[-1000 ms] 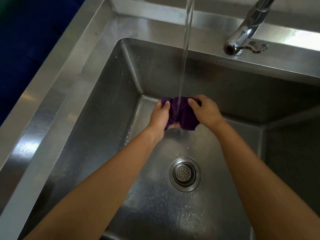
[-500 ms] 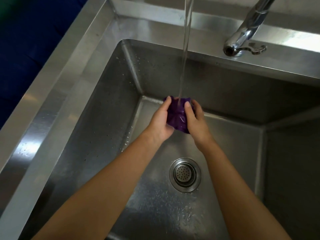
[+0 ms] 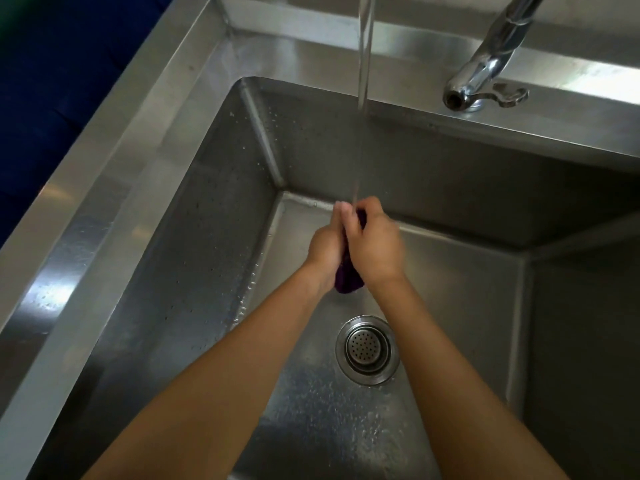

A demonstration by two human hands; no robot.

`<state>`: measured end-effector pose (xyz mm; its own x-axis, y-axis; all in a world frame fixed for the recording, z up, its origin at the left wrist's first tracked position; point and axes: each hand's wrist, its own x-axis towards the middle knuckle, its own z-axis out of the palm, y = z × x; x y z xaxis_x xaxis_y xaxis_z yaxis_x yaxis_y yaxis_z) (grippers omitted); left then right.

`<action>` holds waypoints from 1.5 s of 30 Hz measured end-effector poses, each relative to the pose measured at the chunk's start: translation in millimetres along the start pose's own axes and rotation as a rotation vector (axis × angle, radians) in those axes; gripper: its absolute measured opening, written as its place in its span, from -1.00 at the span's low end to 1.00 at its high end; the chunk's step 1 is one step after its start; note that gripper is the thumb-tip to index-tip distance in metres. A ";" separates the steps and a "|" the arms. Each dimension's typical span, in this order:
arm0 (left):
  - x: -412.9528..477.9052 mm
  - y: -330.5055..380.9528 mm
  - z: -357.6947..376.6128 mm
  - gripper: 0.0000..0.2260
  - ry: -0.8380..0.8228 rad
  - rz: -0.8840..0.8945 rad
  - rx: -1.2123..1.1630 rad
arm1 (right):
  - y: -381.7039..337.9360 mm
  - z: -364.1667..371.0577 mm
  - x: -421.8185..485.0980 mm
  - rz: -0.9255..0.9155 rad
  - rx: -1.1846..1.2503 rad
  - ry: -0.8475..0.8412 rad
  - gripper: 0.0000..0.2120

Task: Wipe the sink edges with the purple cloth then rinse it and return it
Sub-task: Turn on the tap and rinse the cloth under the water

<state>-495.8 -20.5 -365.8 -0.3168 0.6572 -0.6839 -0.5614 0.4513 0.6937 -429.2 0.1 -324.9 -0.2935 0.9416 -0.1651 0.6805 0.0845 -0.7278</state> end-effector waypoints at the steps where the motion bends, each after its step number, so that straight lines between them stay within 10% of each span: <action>1: 1.9 -2.1 1.4 -0.53 0.019 0.005 0.021 | -0.6 -0.5 4.3 0.029 -0.073 0.043 -0.65; 13: 5.5 11.2 -4.9 -0.56 -0.020 -0.041 0.086 | -19.7 -6.7 -16.2 -0.025 -0.304 0.013 -0.57; 18: 0.4 -3.1 1.7 -0.56 0.037 -0.002 0.059 | -3.0 -4.6 18.2 0.249 -0.115 0.043 -0.53; 27: 0.6 3.0 -6.8 -0.50 0.098 -0.002 0.041 | -8.7 -0.9 -22.2 0.007 -0.106 0.061 -0.56; 45: -16.9 4.6 0.0 -0.51 0.262 0.160 0.287 | -6.6 6.2 4.1 0.172 0.013 0.158 -0.54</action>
<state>-493.0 -29.5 -351.0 -0.5871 0.5737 -0.5712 -0.2656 0.5300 0.8053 -439.0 1.4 -324.9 -0.0649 0.9811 -0.1820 0.7027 -0.0846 -0.7065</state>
